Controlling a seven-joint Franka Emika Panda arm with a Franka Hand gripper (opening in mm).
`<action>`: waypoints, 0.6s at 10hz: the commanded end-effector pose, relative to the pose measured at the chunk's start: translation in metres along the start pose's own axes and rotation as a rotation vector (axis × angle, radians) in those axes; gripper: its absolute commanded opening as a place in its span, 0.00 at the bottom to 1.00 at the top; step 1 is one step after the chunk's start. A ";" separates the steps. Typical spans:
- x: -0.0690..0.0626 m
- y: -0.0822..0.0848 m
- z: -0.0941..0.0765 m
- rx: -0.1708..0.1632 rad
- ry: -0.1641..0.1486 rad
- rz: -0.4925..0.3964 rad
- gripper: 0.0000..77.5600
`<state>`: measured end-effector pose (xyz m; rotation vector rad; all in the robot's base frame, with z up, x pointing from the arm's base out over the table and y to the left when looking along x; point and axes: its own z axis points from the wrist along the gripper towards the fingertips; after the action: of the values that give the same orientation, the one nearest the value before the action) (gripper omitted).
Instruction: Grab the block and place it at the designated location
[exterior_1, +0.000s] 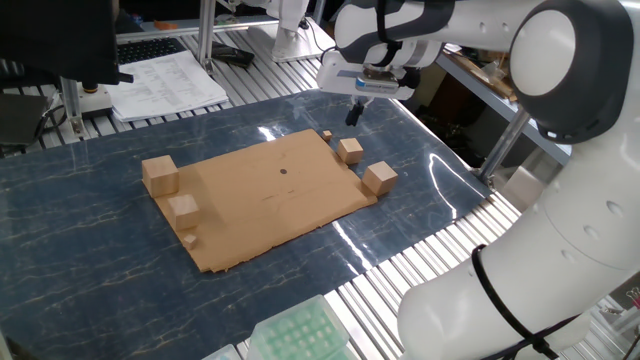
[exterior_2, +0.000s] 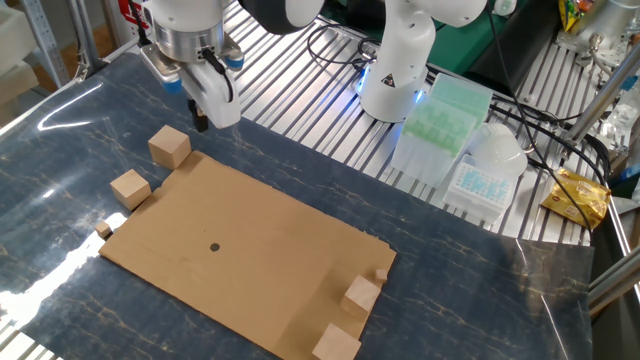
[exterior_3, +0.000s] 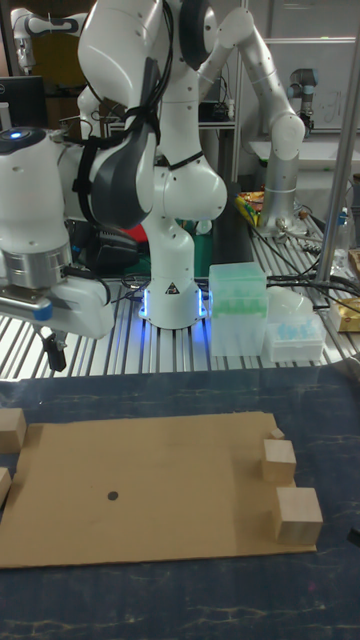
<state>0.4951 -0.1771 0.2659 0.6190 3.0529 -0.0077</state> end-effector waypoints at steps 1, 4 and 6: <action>-0.001 0.000 -0.001 -0.006 -0.027 0.019 0.00; -0.001 0.000 -0.001 0.005 -0.034 0.033 0.00; 0.003 -0.002 -0.001 0.005 -0.037 0.050 0.00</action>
<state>0.4938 -0.1768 0.2659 0.6748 3.0126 -0.0201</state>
